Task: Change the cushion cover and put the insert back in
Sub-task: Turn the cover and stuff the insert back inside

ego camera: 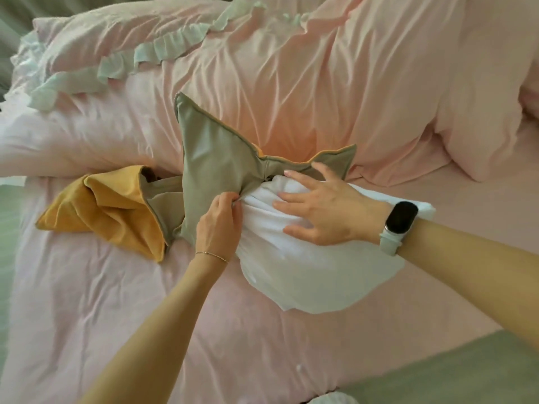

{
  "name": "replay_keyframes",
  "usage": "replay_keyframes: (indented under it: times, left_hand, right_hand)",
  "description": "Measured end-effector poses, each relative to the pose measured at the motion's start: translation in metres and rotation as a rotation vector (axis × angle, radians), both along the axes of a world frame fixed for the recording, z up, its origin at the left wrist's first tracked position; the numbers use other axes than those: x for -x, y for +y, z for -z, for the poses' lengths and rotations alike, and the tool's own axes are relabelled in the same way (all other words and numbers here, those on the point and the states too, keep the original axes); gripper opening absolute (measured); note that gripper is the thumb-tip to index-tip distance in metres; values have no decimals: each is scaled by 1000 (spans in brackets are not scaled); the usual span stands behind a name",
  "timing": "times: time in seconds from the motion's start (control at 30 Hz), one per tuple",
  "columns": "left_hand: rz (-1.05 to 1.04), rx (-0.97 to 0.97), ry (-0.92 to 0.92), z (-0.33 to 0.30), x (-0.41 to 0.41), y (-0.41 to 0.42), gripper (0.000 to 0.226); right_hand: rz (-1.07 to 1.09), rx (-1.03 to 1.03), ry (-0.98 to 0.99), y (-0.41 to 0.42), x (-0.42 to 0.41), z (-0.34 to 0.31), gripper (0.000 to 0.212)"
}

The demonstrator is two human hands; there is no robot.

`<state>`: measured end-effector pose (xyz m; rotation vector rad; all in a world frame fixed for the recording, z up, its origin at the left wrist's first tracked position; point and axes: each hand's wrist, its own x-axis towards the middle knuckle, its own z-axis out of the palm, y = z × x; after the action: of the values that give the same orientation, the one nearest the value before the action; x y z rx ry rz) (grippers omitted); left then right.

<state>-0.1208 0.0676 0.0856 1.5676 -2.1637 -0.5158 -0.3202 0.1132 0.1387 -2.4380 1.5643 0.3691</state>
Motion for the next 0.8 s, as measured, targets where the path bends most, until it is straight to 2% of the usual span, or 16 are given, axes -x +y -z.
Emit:
replay_keyframes:
  times: [0.1,0.2,0.27,0.37,0.43,0.5,0.57,0.63,0.67,0.7,0.77,0.8]
  left_hand:
    - [-76,-50,100,3,-13,-8,16]
    - [-166,-199,391,-2,-24,-15,6]
    - [-155,-227,467,-4,-30,-14,11]
    - [-108,-221,422,0,-40,-10,12]
    - [-243,-203,414,4,-51,-21,8]
    - [-341,-217,423,6,-61,-28,7]
    - [-319,-218,410,9,-63,-27,8]
    - [-264,-213,368,11,-59,-15,6]
    - [-245,-200,343,10,-56,-10,5]
    - [-236,-185,314,9,-53,-5,3]
    - [-241,-166,243,4,-46,0,4]
    - [-241,-150,205,1,-43,2,7]
  right_hand:
    - [11,-160,-134,-16,-18,11,53]
    - [-35,-96,-227,-19,-64,32,55]
    - [39,-40,-223,-34,-95,49,54]
    - [178,-4,-170,-64,-127,68,47]
    - [149,-7,-190,-62,-135,66,61]
    - [112,82,-294,-42,-126,57,64]
    - [140,229,-453,-18,-105,45,54]
    - [363,293,-667,-8,-76,23,49]
    - [486,265,-663,-8,-62,14,50]
    - [575,202,-562,-10,-47,11,52]
    - [645,-52,-391,-12,-26,13,61]
    - [652,-176,-419,-11,-22,15,64]
